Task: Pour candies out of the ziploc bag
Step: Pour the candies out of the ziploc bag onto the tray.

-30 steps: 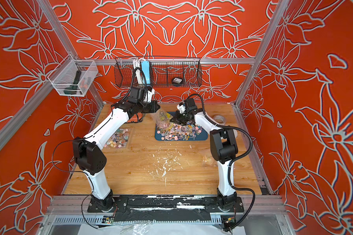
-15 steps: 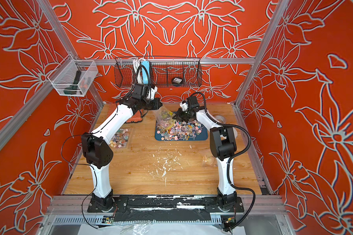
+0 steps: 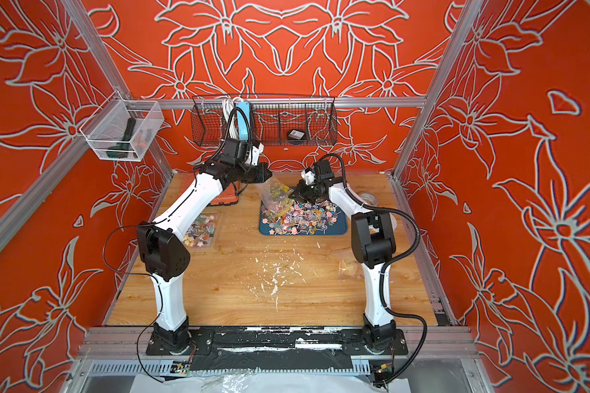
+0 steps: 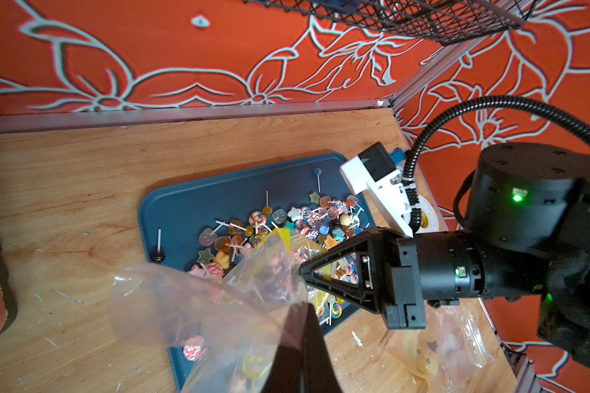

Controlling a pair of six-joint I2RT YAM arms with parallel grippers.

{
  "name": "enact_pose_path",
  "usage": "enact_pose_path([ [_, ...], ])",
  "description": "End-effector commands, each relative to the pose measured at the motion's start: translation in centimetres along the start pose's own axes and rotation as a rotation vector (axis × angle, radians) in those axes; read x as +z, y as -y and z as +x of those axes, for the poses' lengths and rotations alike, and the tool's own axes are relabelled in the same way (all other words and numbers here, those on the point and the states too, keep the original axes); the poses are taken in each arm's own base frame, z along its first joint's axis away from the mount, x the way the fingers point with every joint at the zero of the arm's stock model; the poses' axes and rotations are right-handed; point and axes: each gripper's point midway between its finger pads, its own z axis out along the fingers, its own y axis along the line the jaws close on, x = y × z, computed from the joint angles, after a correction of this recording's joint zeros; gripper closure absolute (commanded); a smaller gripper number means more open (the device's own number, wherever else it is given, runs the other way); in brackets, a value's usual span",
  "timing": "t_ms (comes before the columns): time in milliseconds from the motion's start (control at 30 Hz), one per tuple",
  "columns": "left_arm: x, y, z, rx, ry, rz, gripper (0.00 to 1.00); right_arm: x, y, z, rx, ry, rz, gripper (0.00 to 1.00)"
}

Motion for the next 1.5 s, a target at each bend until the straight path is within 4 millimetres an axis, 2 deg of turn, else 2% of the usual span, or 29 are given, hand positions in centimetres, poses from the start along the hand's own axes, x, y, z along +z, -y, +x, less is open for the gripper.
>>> enact_pose_path([
  [0, -4.2, 2.3, -5.6, 0.075, 0.194, 0.042, 1.00, -0.2, 2.8, 0.7, 0.076, -0.022, 0.076, 1.00],
  [133, -4.8, 2.7, -6.0, 0.076, 0.203, 0.052, 1.00, -0.1, 2.9, 1.0, 0.091, -0.022, 0.061, 1.00],
  [367, -5.5, 3.4, -5.9, 0.083, 0.197, 0.077, 1.00, 1.4, 4.5, 2.1, 0.118, -0.053, 0.073, 1.00],
  [767, -7.2, 4.6, -6.5, 0.096, 0.223, 0.107, 1.00, 3.3, 6.6, 2.1, 0.130, -0.088, 0.119, 1.00],
  [1467, -10.1, 5.9, -7.4, 0.116, 0.273, 0.125, 1.00, 5.2, 6.9, 3.3, 0.124, -0.123, 0.129, 1.00],
])
